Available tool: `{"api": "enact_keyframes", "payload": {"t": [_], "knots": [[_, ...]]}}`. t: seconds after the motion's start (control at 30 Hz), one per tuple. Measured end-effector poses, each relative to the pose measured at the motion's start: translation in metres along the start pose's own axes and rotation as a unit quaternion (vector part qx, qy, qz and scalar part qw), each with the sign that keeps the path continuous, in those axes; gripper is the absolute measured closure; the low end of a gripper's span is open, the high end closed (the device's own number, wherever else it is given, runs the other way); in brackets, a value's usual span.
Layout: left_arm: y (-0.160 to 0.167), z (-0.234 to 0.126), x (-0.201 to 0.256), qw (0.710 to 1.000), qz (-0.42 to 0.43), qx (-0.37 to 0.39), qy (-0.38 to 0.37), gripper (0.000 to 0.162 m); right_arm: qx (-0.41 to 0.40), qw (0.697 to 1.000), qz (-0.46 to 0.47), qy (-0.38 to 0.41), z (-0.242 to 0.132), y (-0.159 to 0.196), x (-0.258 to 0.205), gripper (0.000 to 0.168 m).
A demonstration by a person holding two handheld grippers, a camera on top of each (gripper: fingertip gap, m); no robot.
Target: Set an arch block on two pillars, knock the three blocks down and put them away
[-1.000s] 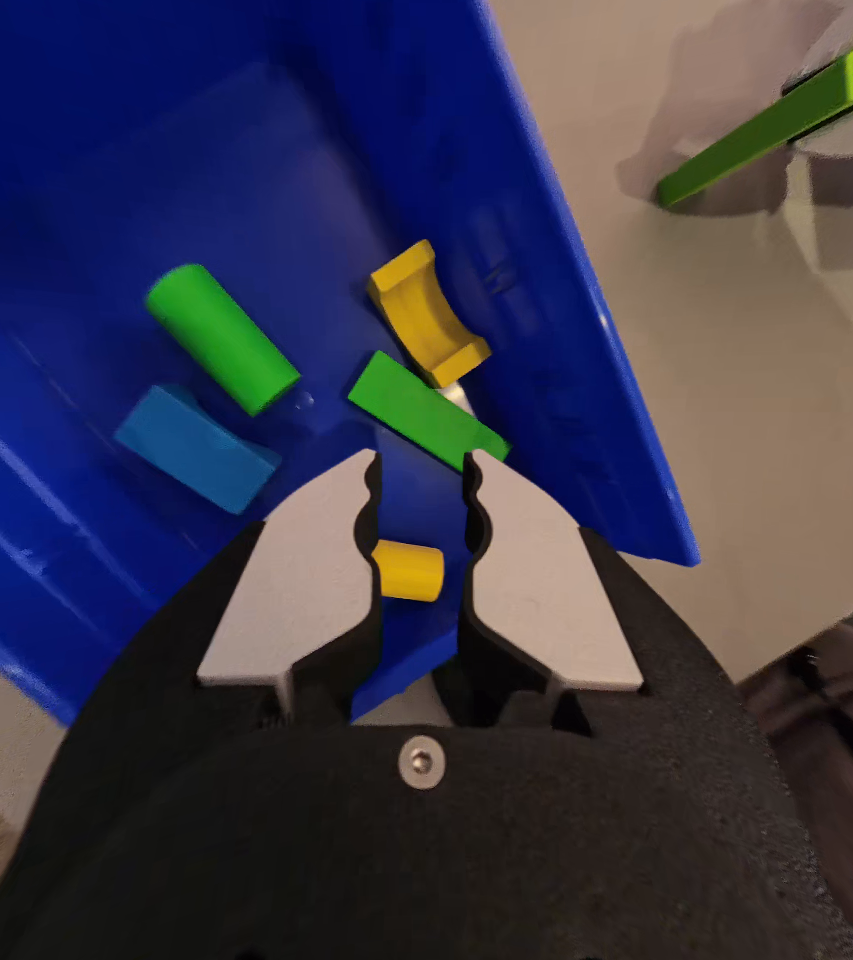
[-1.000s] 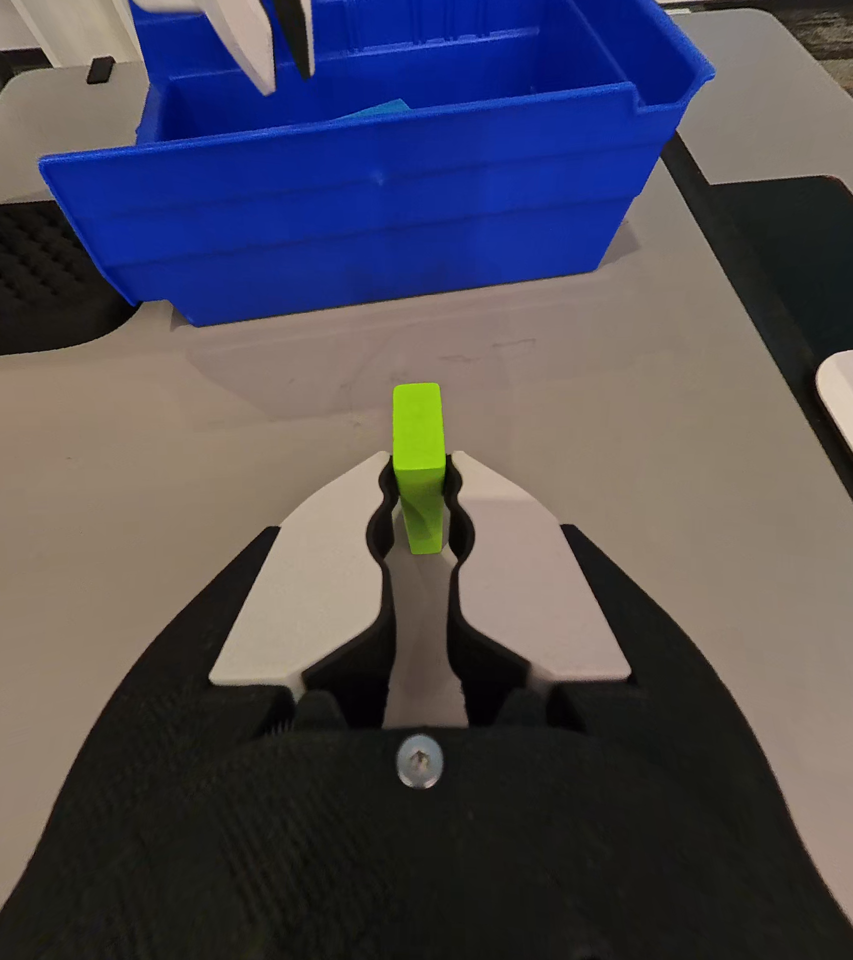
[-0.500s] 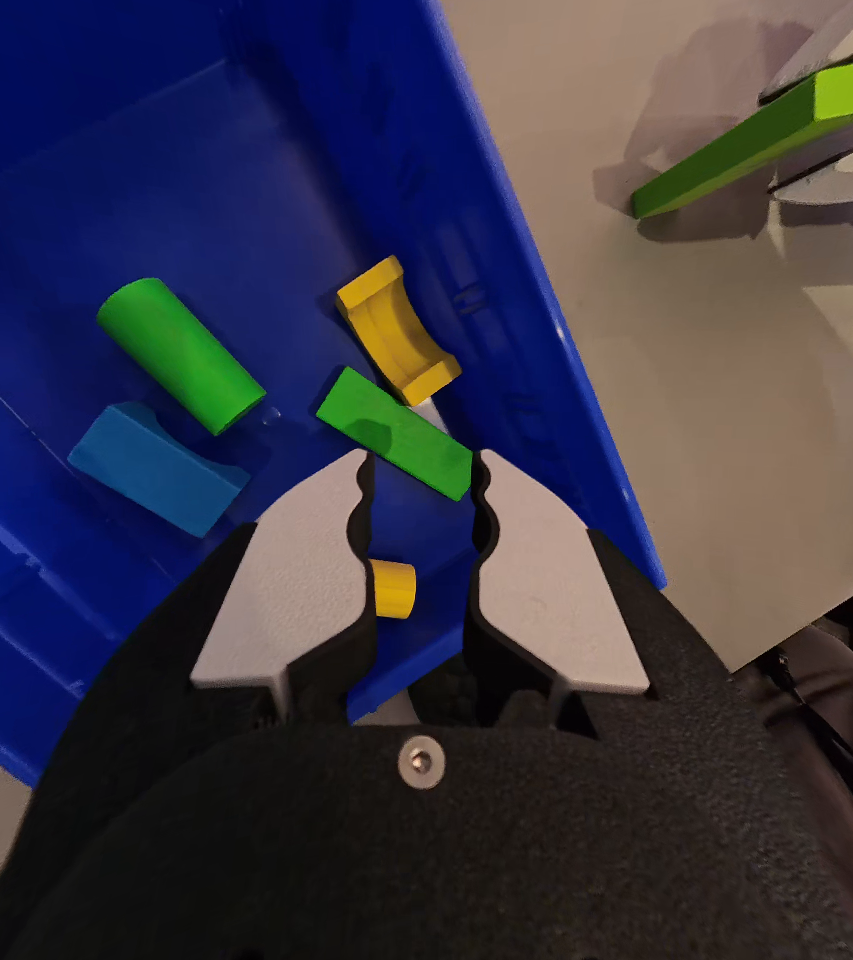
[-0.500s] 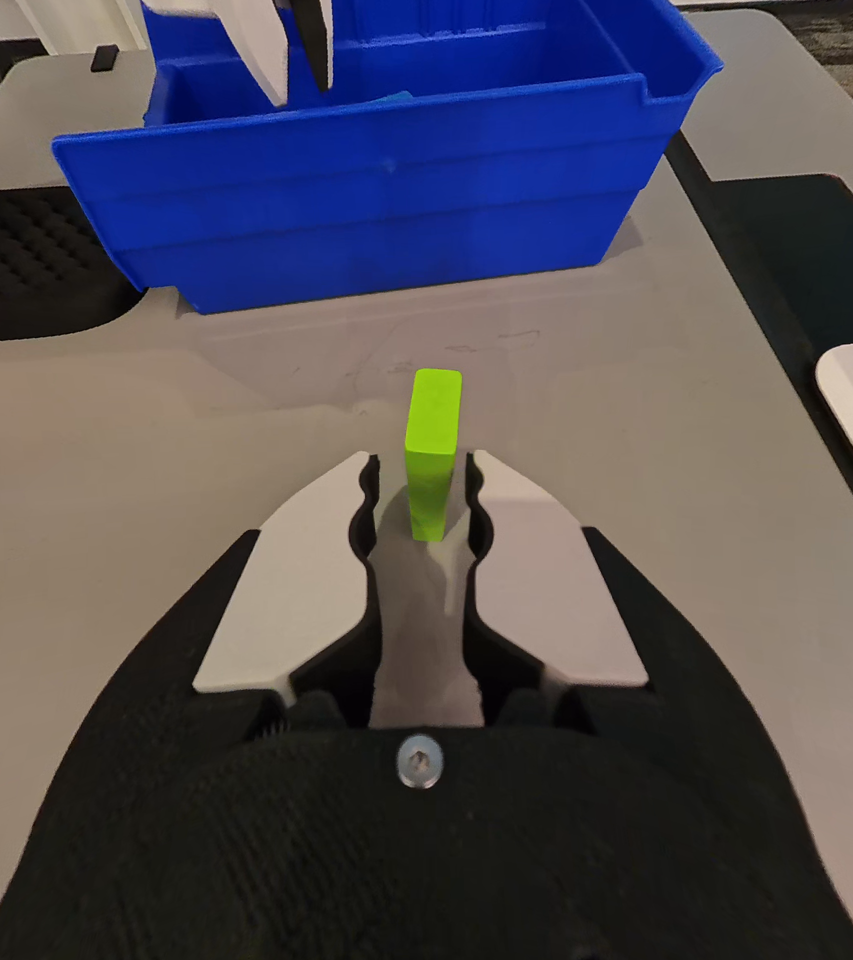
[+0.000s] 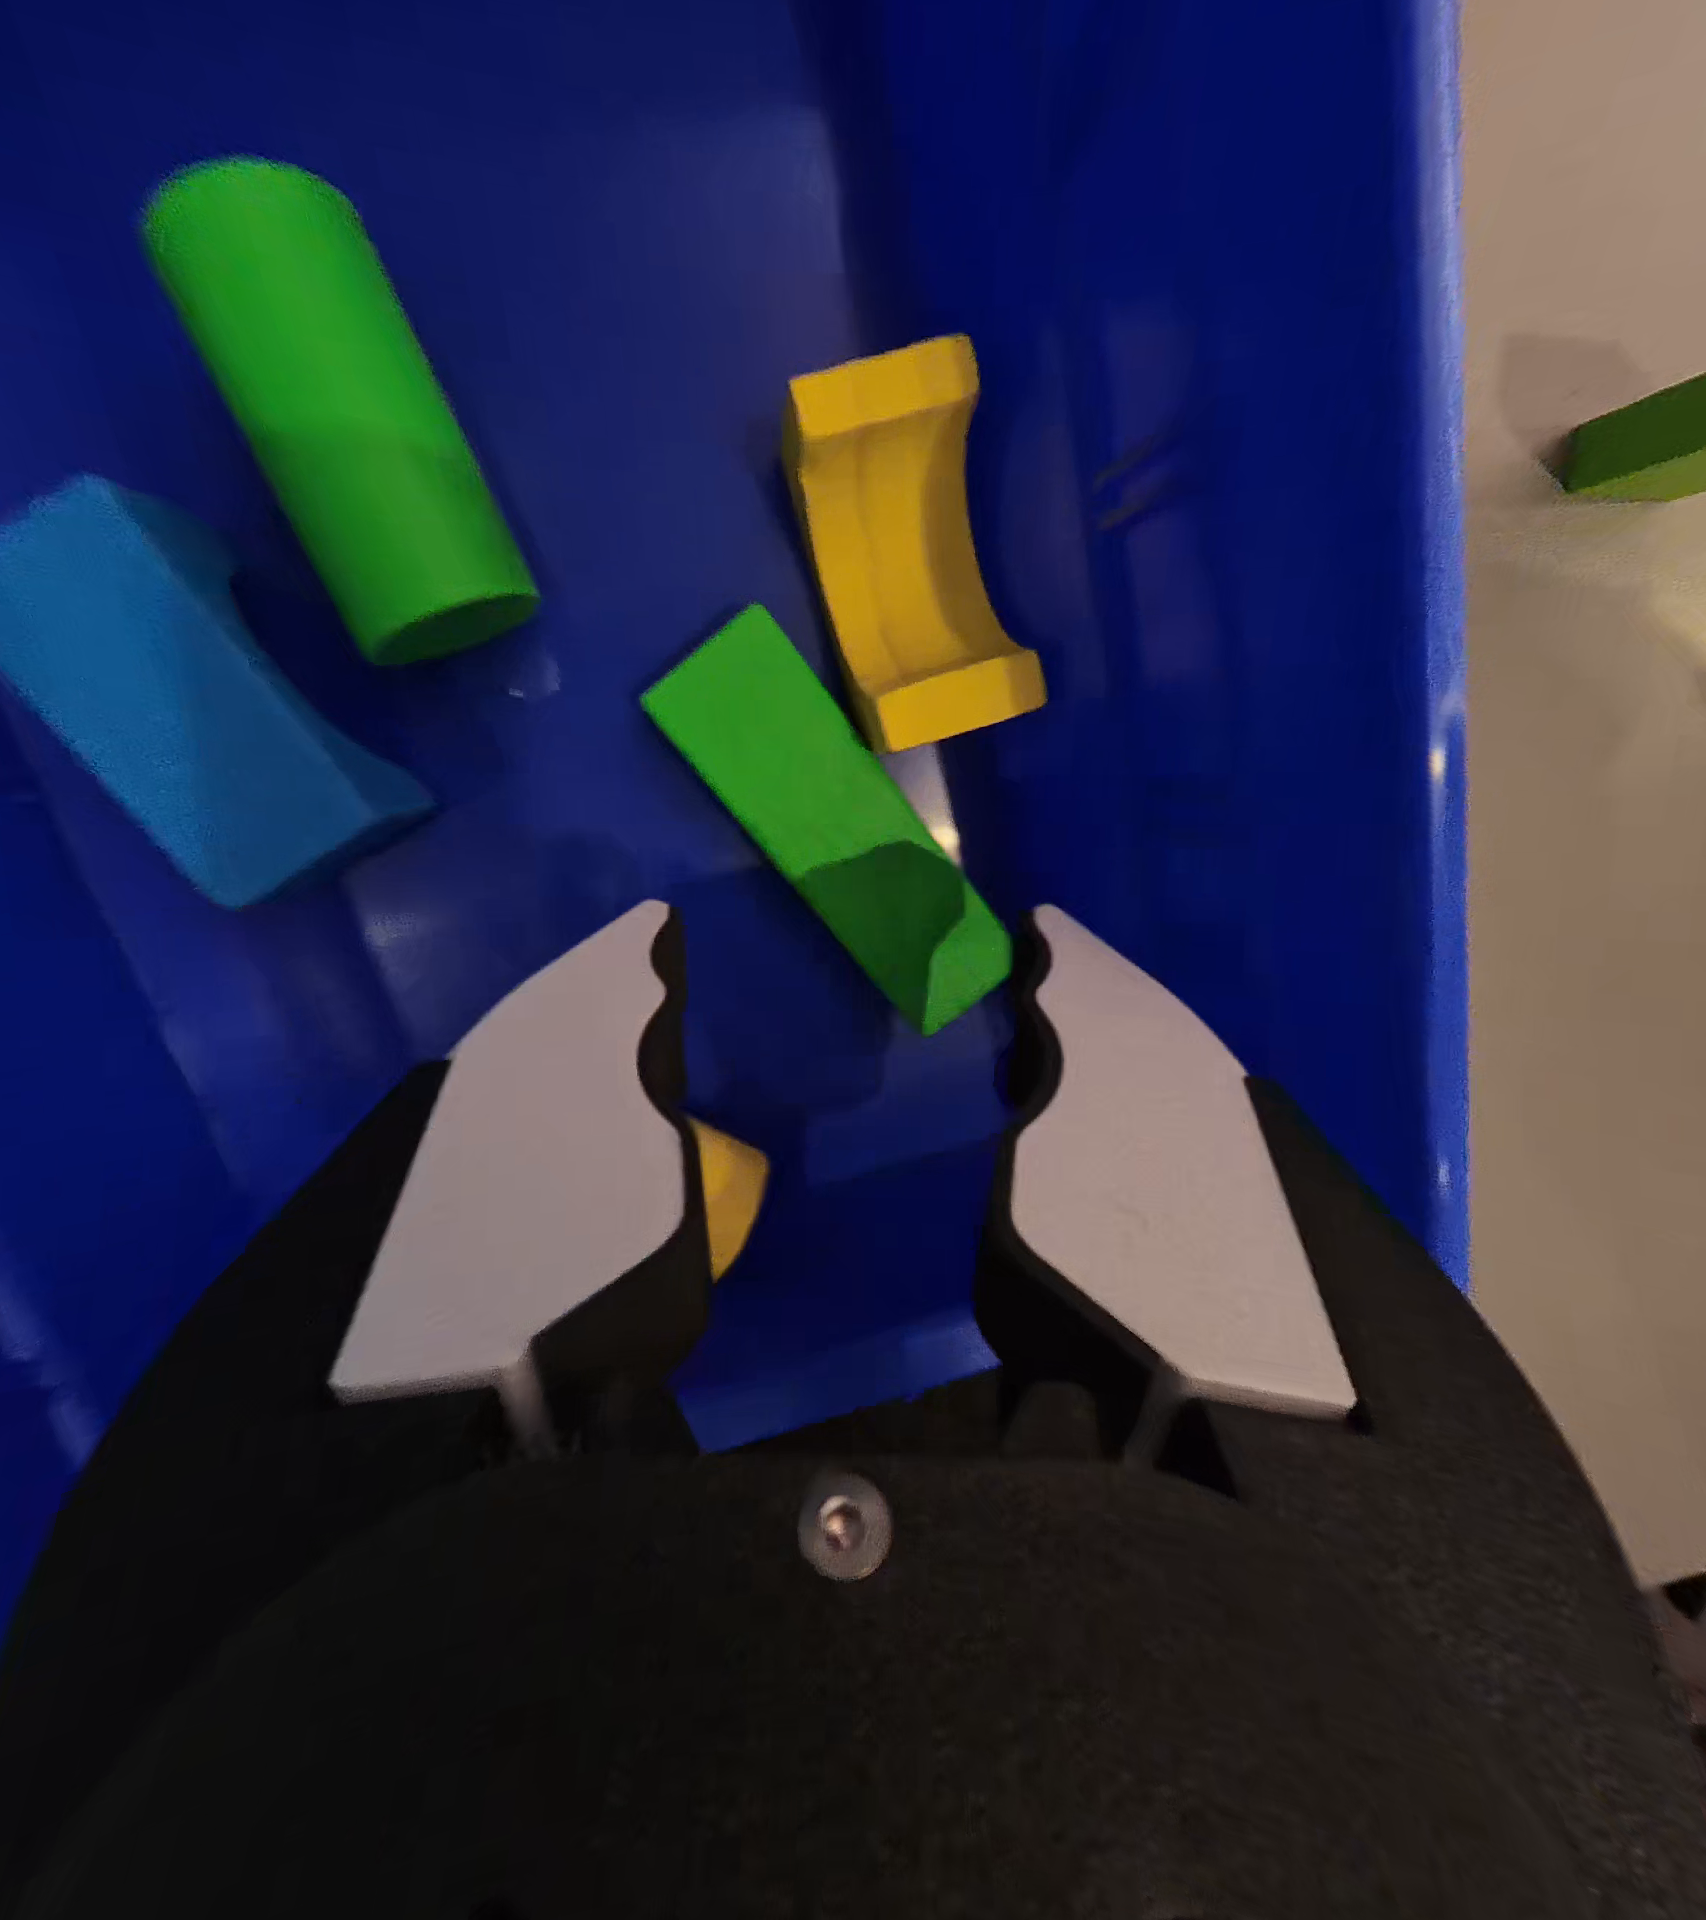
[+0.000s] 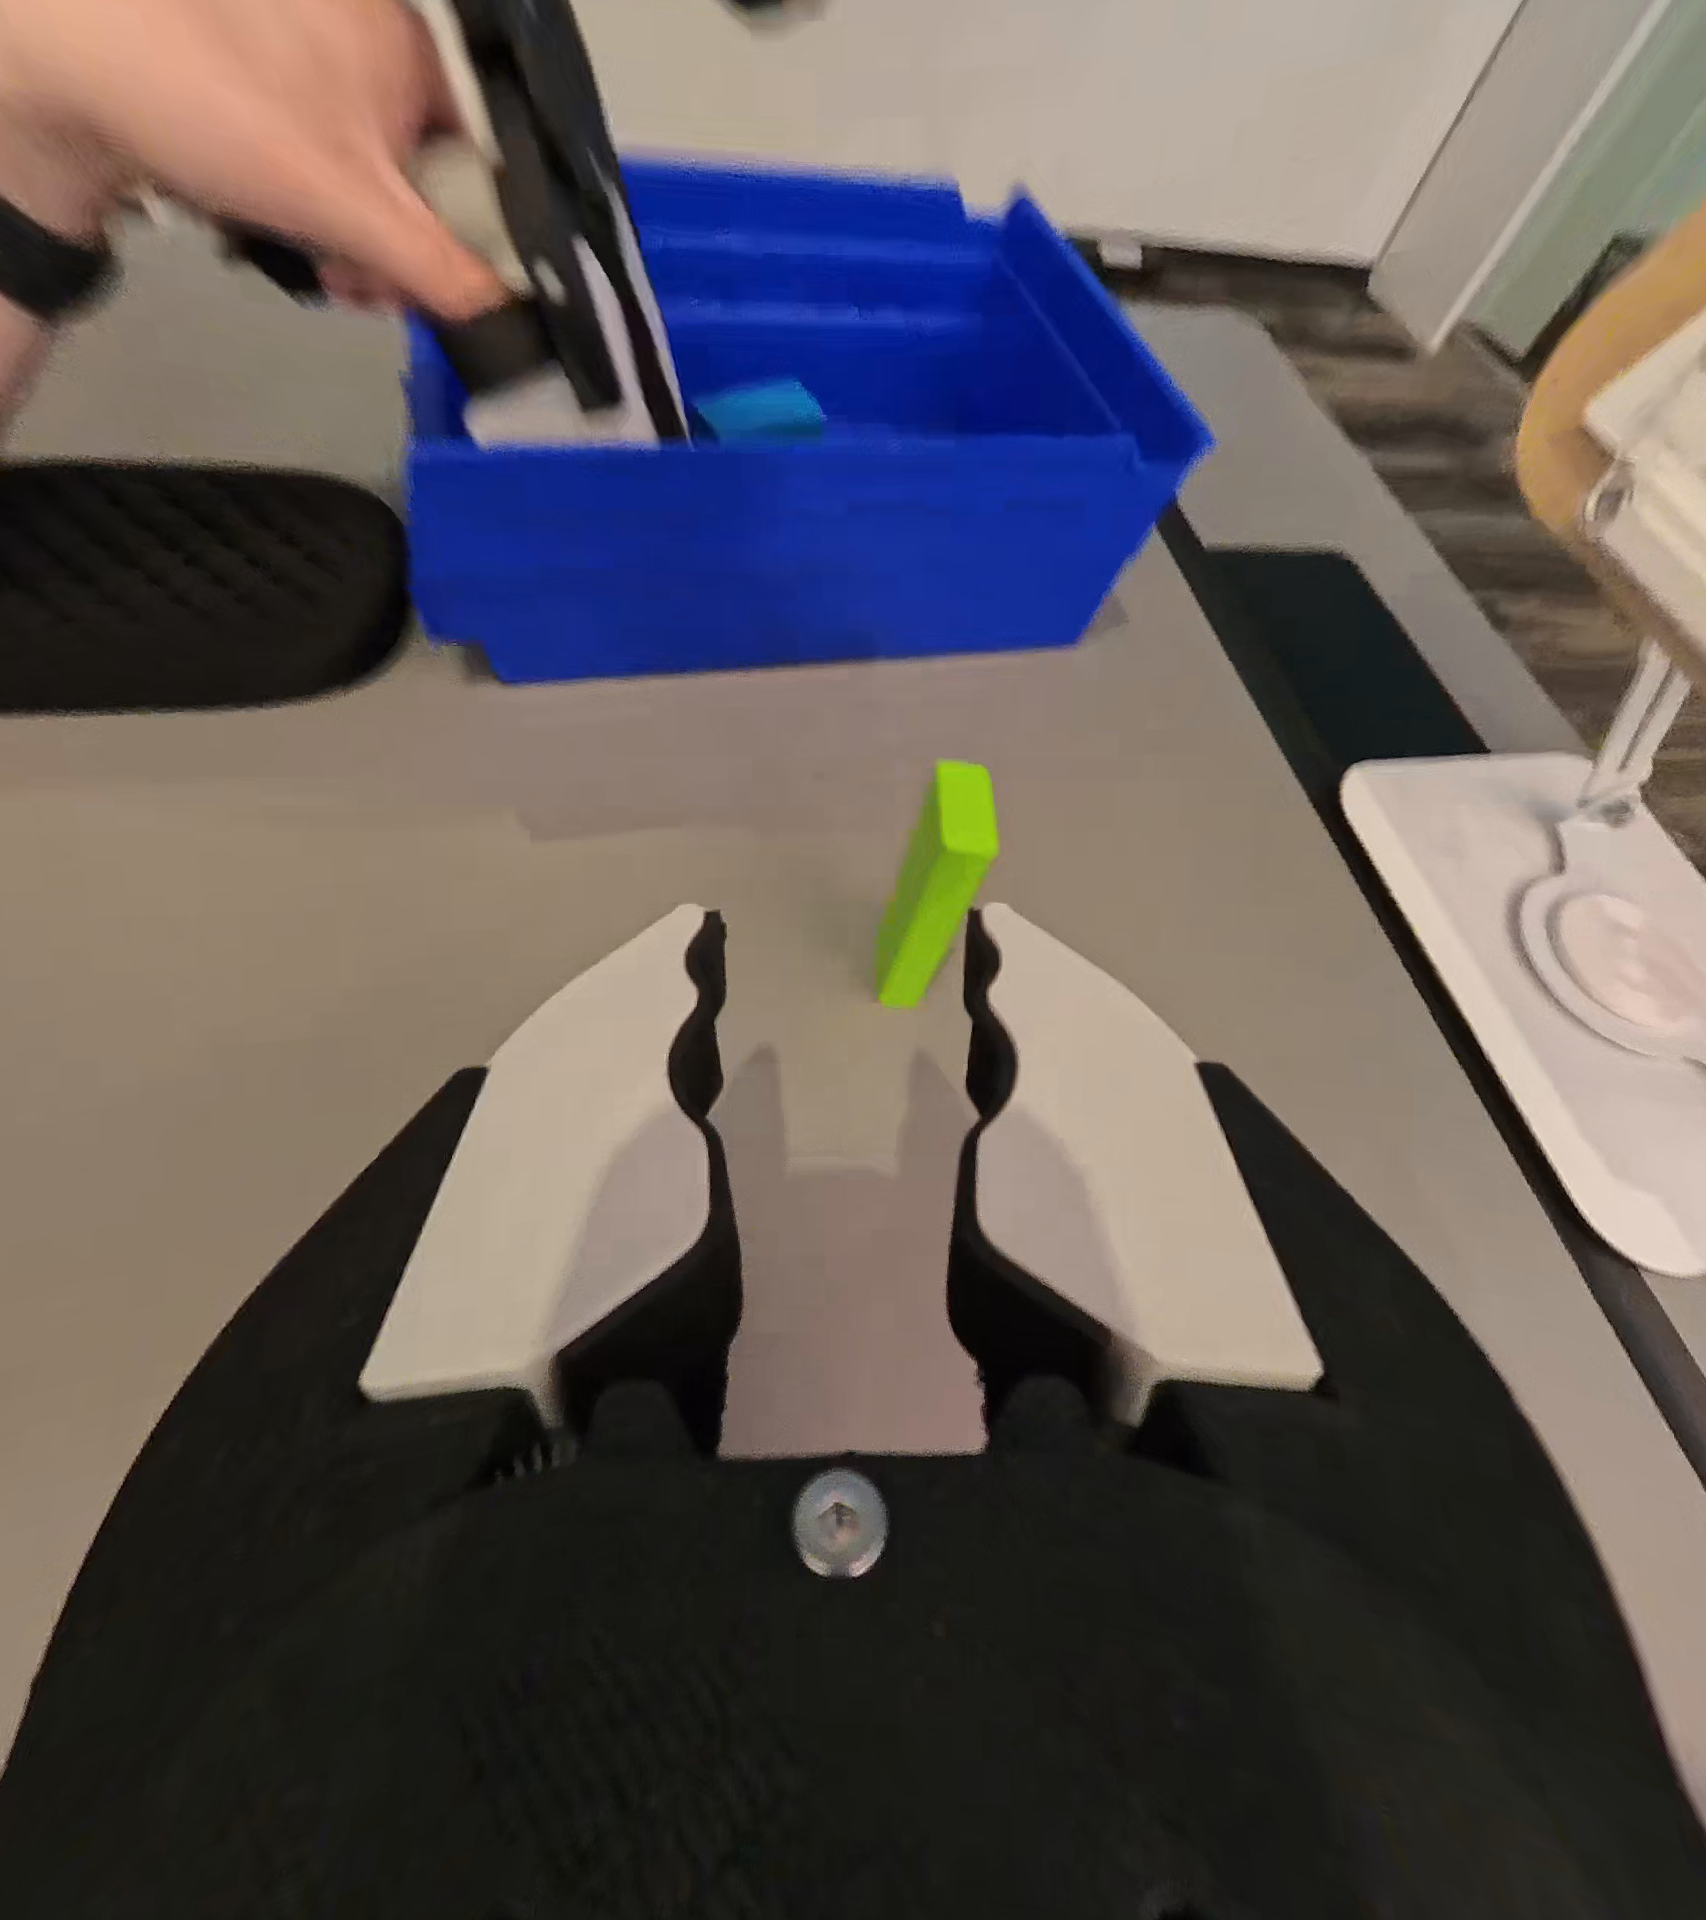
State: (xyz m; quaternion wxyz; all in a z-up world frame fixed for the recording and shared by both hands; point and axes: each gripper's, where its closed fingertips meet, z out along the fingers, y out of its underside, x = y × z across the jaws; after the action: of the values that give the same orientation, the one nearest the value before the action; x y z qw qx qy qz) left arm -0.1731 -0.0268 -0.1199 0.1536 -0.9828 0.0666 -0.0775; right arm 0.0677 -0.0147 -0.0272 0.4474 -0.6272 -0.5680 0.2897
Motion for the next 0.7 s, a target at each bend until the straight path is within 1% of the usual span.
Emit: {"api": "enact_keyframes", "payload": {"t": [0.03, 0.07, 0.13, 0.27, 0.33, 0.37, 0.4, 0.5, 0.6, 0.63, 0.7], "knots": [[0.003, 0.005, 0.003, 1.000, -0.008, -0.011, 0.000, 0.098, 0.018, 1.000, -0.003, 0.001, -0.004, -0.009, -0.008, 0.123], [0.006, 0.009, 0.002, 1.000, -0.010, -0.023, -0.013, 0.098, 0.029, 1.000, -0.011, 0.001, -0.008, -0.015, -0.016, 0.123], [0.013, 0.016, -0.003, 0.998, -0.018, -0.046, -0.044, 0.096, 0.032, 0.999, -0.043, -0.001, -0.016, -0.024, -0.032, 0.123], [0.021, 0.025, -0.003, 0.994, -0.036, -0.082, -0.060, 0.097, 0.045, 0.994, -0.097, -0.006, -0.033, -0.039, -0.054, 0.123], [0.022, 0.028, -0.006, 0.991, -0.030, -0.104, -0.082, 0.107, 0.048, 0.993, -0.108, -0.007, -0.039, -0.047, -0.057, 0.123], [0.022, 0.028, -0.005, 0.990, -0.024, -0.112, -0.080, 0.120, 0.049, 0.992, -0.113, -0.006, -0.043, -0.052, -0.058, 0.123], [0.023, 0.028, -0.004, 0.989, -0.018, -0.124, -0.080, 0.127, 0.050, 0.991, -0.121, -0.005, -0.045, -0.056, -0.058, 0.123], [0.023, 0.028, -0.007, 0.987, -0.014, -0.139, -0.079, 0.128, 0.035, 0.990, -0.138, 0.001, -0.052, -0.066, -0.049, 0.124], [0.026, 0.023, -0.017, 0.986, 0.001, -0.142, -0.092, 0.129, 0.015, 0.989, -0.149, 0.000, -0.056, -0.064, -0.041, 0.124], [0.025, 0.021, -0.020, 0.987, 0.002, -0.132, -0.093, 0.129, 0.010, 0.989, -0.151, 0.000, -0.057, -0.060, -0.039, 0.124], [0.018, 0.013, -0.018, 0.993, -0.006, -0.098, -0.063, 0.129, 0.020, 0.990, -0.141, 0.003, -0.057, -0.051, -0.036, 0.123]]}}
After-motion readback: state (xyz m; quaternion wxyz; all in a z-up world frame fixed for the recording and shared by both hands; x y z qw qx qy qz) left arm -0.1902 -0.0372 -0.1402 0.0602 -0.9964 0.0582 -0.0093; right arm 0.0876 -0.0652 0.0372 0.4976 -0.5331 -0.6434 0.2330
